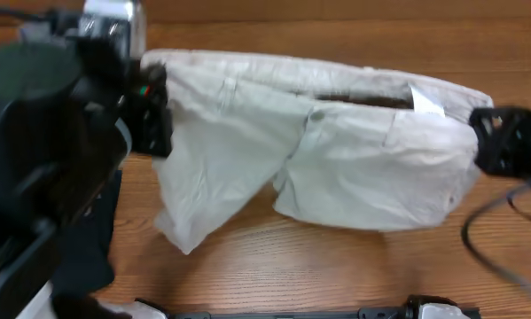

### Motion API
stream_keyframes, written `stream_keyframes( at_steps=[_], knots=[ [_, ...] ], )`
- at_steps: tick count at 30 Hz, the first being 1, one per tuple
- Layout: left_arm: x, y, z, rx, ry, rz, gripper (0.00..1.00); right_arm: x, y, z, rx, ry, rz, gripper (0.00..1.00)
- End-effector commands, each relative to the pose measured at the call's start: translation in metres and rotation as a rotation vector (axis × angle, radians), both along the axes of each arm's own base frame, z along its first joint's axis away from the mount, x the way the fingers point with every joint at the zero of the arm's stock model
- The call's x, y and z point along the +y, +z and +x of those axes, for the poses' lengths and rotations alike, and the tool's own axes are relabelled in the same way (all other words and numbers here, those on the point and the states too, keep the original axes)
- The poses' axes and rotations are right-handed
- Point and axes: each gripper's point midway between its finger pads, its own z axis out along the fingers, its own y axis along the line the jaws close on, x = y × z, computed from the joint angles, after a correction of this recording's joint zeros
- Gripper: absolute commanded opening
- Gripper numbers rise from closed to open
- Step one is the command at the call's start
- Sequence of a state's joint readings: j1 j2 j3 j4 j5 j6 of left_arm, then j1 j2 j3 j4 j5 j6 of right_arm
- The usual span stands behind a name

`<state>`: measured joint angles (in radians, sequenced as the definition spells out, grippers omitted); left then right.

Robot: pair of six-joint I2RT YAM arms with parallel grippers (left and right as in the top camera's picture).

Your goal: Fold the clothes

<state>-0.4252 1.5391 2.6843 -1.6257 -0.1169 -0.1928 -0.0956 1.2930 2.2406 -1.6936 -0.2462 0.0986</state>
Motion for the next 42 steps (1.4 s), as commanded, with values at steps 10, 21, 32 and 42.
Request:
stream_keyframes(
  at_steps=[10,21,32,42],
  knots=[
    [0.037,-0.011,0.008,0.019,0.168,0.139,0.04,-0.029,0.013,-0.005,-0.061,-0.128,-0.118,0.04],
    [0.004,-0.149,0.156,0.358,0.288,0.362,0.04,-0.044,-0.113,0.138,0.366,-0.058,-0.128,0.04],
    [0.003,-0.359,0.324,0.465,0.396,0.377,0.17,-0.051,-0.287,0.317,0.384,-0.003,-0.082,0.04],
    [-0.011,-0.330,0.372,0.256,0.341,0.289,1.00,-0.048,-0.244,0.367,0.141,-0.012,-0.045,1.00]
  ],
)
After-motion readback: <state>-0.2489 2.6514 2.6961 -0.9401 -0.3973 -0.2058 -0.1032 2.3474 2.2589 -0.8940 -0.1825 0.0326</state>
